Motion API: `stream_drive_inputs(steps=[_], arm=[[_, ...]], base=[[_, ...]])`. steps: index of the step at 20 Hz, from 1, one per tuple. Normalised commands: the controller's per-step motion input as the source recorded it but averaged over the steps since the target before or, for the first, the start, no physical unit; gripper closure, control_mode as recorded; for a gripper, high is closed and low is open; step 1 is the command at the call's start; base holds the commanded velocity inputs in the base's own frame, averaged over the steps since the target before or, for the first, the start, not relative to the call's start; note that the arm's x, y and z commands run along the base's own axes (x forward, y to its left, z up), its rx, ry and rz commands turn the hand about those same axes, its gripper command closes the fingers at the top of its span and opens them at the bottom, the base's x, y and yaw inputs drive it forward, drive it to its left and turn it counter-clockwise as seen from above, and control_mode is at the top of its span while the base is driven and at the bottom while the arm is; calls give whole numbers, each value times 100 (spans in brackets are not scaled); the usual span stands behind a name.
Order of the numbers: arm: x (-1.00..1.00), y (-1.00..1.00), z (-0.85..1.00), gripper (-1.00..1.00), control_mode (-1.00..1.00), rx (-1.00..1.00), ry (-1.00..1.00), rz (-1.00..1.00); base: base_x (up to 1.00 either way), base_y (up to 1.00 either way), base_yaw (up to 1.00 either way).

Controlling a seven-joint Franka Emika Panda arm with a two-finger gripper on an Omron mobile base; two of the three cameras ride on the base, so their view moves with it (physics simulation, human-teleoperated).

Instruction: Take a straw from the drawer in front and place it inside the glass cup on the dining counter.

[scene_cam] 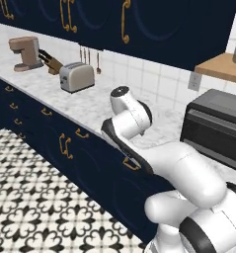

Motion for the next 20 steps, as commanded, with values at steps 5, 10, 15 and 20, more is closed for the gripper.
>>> stream_drive_inputs(steps=[5,10,15,20], arm=[[22,25,-100,-100,-100,-37,-1,0],[21,3,-100,-100,-100,-35,-1,0],[24,0,-80,-100,-100,-34,-5,0],[34,-3,-59,-100,-100,-29,-7,0]], base=[[0,0,0],[0,0,0],[0,0,0],[0,0,0]])
